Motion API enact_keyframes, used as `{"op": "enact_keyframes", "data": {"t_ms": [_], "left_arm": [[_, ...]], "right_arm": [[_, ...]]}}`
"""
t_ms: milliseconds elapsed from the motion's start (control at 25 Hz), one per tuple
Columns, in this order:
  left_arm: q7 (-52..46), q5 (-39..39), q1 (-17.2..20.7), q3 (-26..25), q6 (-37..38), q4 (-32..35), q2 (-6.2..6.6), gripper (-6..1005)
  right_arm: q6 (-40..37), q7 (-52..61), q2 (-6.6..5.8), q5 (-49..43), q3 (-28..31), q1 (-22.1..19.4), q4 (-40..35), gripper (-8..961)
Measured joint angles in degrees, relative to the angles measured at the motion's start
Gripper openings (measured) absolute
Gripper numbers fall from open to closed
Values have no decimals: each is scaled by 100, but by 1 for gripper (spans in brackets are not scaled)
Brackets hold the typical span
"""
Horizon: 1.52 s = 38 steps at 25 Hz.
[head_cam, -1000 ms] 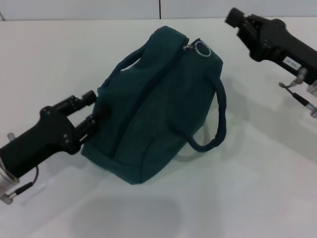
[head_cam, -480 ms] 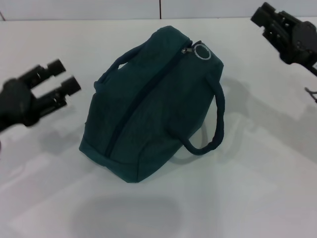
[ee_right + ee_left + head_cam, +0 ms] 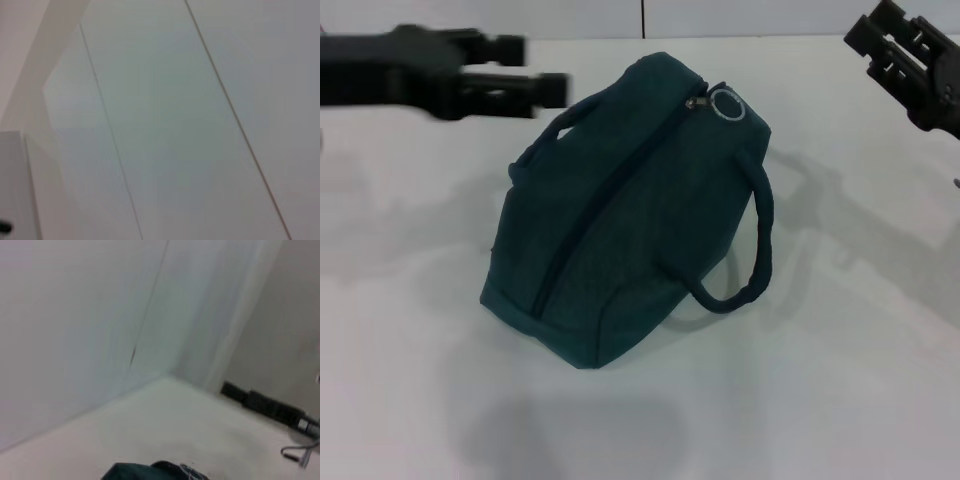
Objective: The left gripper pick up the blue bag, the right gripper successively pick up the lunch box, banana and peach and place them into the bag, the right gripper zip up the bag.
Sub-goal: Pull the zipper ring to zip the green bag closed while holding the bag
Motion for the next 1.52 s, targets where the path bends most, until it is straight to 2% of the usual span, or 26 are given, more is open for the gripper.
{"op": "enact_keyframes", "data": {"t_ms": [120,240,400,520,600,1240,1520], "left_arm": [[-1336,1042,-480,653,0,865,-48,895],[-2188,1873,-817,1383,8,1415,-91,891],[-2747,2776,-947,2164,-7,2028,-230,884],[-3125,3348,-970,2739,-71,2292,-243,874],[-3256,3466,-981,2905,-94,2333,-244,866],[-3463,3702,-888,3213,-344,2233,-253,809],[-3562,4117,-878,3686,-353,2270,-253,784]], "right_arm": [[66,1,9,-1,1,-18,3,476],[95,3,7,2,3,-33,6,599],[185,9,7,-10,6,-41,9,750],[259,12,16,-25,7,-30,9,789],[309,16,18,-32,6,-17,10,815],[495,102,37,-55,-62,76,9,813],[557,103,38,-56,-62,80,9,812]]}}
